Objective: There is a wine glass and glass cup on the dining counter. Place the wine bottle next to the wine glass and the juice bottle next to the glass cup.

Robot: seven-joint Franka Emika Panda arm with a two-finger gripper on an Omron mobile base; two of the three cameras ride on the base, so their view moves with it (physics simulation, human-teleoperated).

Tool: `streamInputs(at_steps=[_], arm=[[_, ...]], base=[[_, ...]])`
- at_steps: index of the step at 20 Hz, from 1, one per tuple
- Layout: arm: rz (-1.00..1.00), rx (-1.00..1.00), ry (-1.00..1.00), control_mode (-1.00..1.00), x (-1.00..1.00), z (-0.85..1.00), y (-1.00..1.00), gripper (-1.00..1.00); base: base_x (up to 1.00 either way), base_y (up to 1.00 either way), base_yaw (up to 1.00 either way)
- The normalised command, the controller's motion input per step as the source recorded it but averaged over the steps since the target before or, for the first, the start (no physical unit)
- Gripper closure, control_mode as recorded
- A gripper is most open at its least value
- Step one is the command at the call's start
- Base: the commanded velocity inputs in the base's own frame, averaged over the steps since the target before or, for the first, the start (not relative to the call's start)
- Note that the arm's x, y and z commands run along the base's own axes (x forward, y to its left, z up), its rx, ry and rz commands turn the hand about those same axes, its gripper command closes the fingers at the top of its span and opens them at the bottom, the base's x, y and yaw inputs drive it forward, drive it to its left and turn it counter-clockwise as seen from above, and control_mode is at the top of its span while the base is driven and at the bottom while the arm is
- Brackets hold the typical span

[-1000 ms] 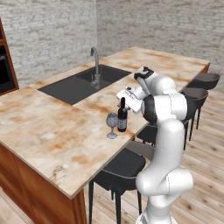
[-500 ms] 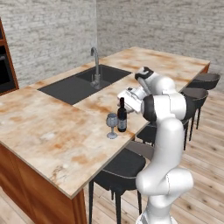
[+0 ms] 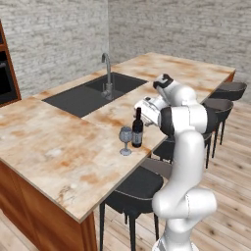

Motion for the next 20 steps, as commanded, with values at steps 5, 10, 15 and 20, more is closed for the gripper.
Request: streamInputs(at_steps=[5, 10, 15, 20], arm=[[0.00, 0.00, 0.00, -1.00, 0.21, -0.01, -0.23, -1.00], [0.00, 0.00, 0.00, -1.00, 0.08, -0.01, -0.05, -1.00], [0.00, 0.00, 0.00, -1.00, 0.08, 0.00, -0.19, -1.00], [0.00, 0.00, 0.01, -1.00, 0.00, 0.00, -0.33, -1.00]], base=[[0.00, 0.00, 0.00], [0.00, 0.00, 0.00], [0.00, 0.00, 0.00], [0.00, 0.00, 0.00]])
